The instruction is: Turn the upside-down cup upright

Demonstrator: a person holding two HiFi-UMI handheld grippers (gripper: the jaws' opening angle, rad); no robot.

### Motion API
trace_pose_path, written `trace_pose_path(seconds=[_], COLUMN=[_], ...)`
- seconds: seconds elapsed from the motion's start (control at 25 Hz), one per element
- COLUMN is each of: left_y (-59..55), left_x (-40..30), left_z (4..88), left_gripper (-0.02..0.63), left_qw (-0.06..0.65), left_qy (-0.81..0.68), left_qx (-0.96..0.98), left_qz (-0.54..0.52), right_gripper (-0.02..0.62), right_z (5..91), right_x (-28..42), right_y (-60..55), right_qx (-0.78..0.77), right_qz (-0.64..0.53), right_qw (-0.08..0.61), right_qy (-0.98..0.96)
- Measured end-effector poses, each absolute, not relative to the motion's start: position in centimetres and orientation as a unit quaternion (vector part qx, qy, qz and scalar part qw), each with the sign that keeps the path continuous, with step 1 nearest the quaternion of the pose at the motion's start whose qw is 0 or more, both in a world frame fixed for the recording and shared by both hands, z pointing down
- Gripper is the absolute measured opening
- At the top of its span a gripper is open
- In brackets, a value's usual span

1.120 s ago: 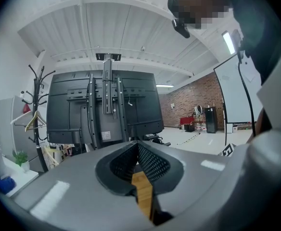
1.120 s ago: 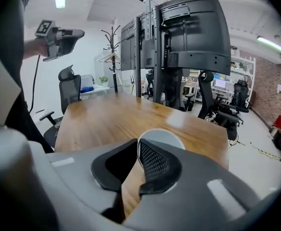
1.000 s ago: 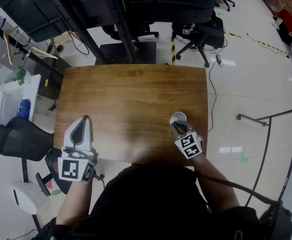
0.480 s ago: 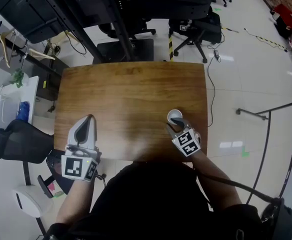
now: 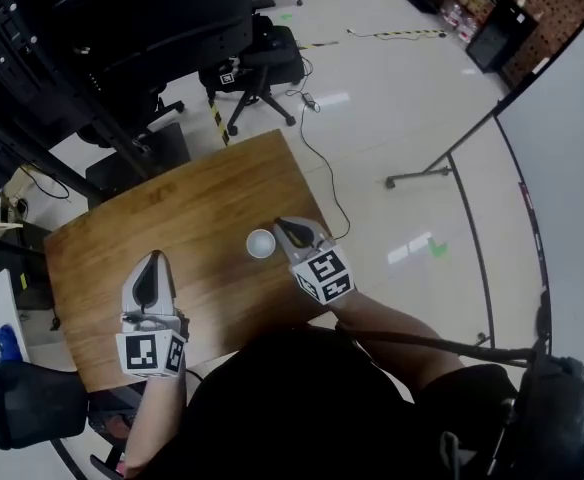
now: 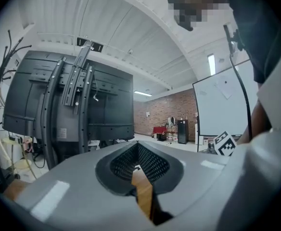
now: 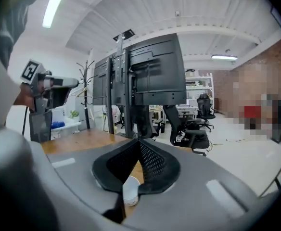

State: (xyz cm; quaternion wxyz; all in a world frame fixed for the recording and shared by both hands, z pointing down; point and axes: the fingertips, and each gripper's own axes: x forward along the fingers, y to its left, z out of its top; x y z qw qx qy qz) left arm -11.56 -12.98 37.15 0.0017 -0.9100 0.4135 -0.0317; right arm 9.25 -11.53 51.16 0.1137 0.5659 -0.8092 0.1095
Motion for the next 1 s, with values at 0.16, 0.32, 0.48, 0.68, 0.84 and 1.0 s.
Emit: trace_pose_path(seconds=[0.16,0.32,0.48,0.68,0.84,1.0], left_y=[-10.9,-11.1,-10.9,-10.8,-10.3,-9.7], left_x=[-8.8,-7.4,-6.0,-5.9,-5.7,-5.4], left_z=[38.5,40.1,39.4,39.0,39.0,38.6], left_gripper=[0.000,0.000,0.000,0.000,0.000,0.000], left_qw=[0.003,-0.002,-0.001,0.001,0.019,0.027], left_qy=[0.391,0.376,0.356,0.348,0.338,0.321], left_qx=[-0.920,-0.925,-0.933,-0.935,-0.939,-0.944], left_qz=[-0.030,-0.055,-0.055,-0.059,-0.068,-0.068], right_gripper=[0.002,0.002,0.002,0.002,0.002,0.002], right_z=[51.4,51.2,51.5,51.6,52.1,52.2], right_x=[10.7,10.1,9.8,9.3,8.7,8.8], right_y=[-9.2,-6.8,-6.9,-7.5,-7.4,-7.3], right_qx=[0.596,0.585,0.585,0.588,0.588,0.597], right_qz=[0.125,0.130,0.135,0.135,0.134,0.142], right_qw=[0.115,0.118,0.114,0.104,0.106,0.099], right_qy=[-0.785,-0.791,-0.792,-0.791,-0.791,-0.783])
